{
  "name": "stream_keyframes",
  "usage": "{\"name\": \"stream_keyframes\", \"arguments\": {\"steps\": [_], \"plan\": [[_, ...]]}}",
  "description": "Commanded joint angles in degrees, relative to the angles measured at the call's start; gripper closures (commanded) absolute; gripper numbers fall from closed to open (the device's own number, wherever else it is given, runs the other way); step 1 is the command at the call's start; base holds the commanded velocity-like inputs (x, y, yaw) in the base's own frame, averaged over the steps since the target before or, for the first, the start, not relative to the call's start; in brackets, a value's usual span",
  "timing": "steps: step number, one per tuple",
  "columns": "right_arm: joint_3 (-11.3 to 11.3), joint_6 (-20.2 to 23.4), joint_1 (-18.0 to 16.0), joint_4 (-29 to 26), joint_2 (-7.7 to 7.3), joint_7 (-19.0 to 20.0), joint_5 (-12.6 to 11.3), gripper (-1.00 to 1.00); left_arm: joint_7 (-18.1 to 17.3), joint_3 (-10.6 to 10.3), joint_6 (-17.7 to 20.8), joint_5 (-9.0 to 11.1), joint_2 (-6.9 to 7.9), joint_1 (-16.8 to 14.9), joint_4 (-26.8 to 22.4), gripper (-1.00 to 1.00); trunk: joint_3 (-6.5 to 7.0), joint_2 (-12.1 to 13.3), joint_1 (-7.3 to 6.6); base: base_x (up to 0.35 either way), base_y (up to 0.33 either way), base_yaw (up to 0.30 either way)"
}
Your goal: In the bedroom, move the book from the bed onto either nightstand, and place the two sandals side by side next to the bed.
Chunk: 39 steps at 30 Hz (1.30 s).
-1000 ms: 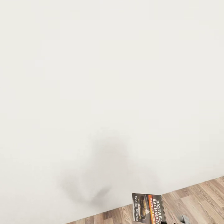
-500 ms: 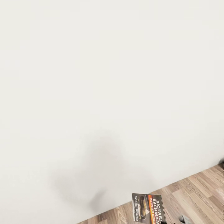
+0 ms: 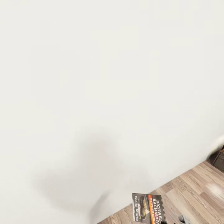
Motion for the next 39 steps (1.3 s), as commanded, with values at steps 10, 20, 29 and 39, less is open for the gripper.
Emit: {"name": "stream_keyframes", "arguments": {"steps": [10, 20, 29, 39], "plan": [[0.26, 0.48, -0.02, 0.00, -0.02, 0.15, -0.52, 1.00, -0.10, -0.50, -0.25, 0.58, 0.02, -0.05, 0.10, -1.00, -0.05, -0.06, 0.03, 0.004, 0.000, -0.193], [0.26, 0.48, -0.02, 0.00, -0.05, 0.14, -0.52, 1.00, -0.10, -0.50, -0.23, 0.58, 0.02, -0.05, 0.10, -1.00, -0.05, -0.06, 0.03, 0.000, 0.000, -0.192], [0.26, 0.48, -0.01, 0.00, -0.10, 0.15, -0.52, 1.00, -0.11, -0.53, -0.22, 0.58, 0.02, -0.05, 0.10, -1.00, -0.05, -0.06, 0.03, 0.009, 0.000, -0.189], [0.26, 0.48, -0.01, 0.02, -0.10, 0.16, -0.52, 1.00, -0.10, -0.47, -0.22, 0.58, 0.02, -0.05, 0.10, -1.00, -0.05, -0.06, 0.03, 0.181, 0.000, -0.181]]}}
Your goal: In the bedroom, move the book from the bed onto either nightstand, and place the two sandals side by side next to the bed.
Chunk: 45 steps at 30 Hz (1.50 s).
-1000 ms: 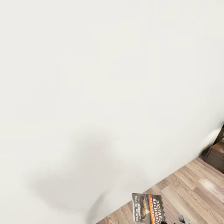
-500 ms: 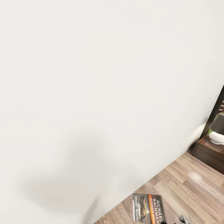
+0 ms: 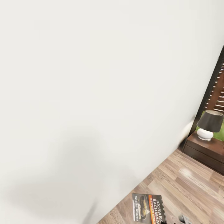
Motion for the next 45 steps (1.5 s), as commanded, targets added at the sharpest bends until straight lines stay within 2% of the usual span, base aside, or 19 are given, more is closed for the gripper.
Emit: {"name": "stream_keyframes", "arguments": {"steps": [1, 45], "plan": [[0.25, 0.48, -0.03, -0.01, -0.01, 0.16, -0.52, 1.00, -0.08, -0.47, -0.24, 0.58, 0.02, -0.05, 0.09, -1.00, -0.05, -0.07, 0.03, 0.026, 0.000, -0.181], [0.25, 0.48, -0.04, -0.03, -0.01, 0.16, -0.52, 1.00, -0.08, -0.47, -0.33, 0.58, 0.02, -0.05, 0.09, -1.00, -0.05, -0.07, 0.03, 0.038, 0.000, -0.181]]}}
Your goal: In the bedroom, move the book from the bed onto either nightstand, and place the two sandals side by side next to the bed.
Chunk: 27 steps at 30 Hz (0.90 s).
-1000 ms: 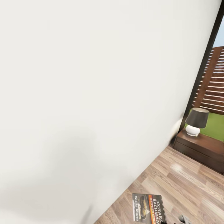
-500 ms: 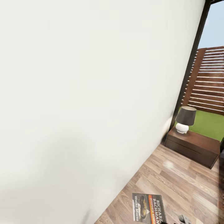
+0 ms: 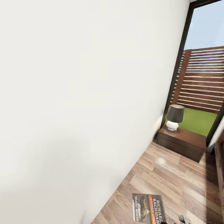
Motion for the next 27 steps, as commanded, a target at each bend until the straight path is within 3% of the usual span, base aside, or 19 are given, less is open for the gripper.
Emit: {"name": "stream_keyframes", "arguments": {"steps": [1, 12, 27], "plan": [[0.25, 0.48, -0.01, 0.00, -0.01, 0.16, -0.52, 1.00, -0.08, -0.49, -0.24, 0.58, 0.02, -0.05, 0.09, -1.00, -0.05, -0.07, 0.02, 0.000, 0.000, -0.181], [0.25, 0.48, -0.02, 0.00, -0.01, 0.16, -0.52, 1.00, -0.03, -0.50, -0.15, 0.58, 0.02, -0.05, 0.09, -1.00, -0.05, -0.07, 0.02, 0.210, 0.000, -0.181], [0.25, 0.48, -0.02, 0.00, 0.03, 0.16, -0.52, 1.00, -0.07, -0.48, -0.21, 0.58, 0.02, -0.05, 0.09, -1.00, -0.05, -0.07, 0.02, 0.016, 0.000, -0.187]]}}
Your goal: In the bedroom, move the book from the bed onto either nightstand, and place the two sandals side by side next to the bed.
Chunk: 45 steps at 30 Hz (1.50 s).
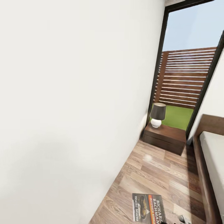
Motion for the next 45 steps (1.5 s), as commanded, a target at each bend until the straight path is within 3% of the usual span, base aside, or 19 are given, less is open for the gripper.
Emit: {"name": "stream_keyframes", "arguments": {"steps": [1, 35, 45], "plan": [[0.25, 0.48, -0.03, 0.00, -0.03, 0.16, -0.52, 1.00, -0.06, -0.48, -0.23, 0.58, 0.02, -0.05, 0.09, -1.00, -0.05, -0.07, 0.03, 0.000, 0.000, -0.199], [0.25, 0.48, -0.03, 0.00, -0.05, 0.16, -0.52, 1.00, -0.08, -0.48, -0.23, 0.58, 0.02, -0.05, 0.09, -1.00, -0.05, -0.07, 0.03, 0.000, 0.000, -0.280], [0.25, 0.48, -0.03, 0.00, -0.05, 0.16, -0.52, 1.00, -0.07, -0.53, -0.19, 0.58, 0.02, -0.05, 0.09, -1.00, -0.05, -0.07, 0.03, 0.234, 0.000, -0.285]]}}
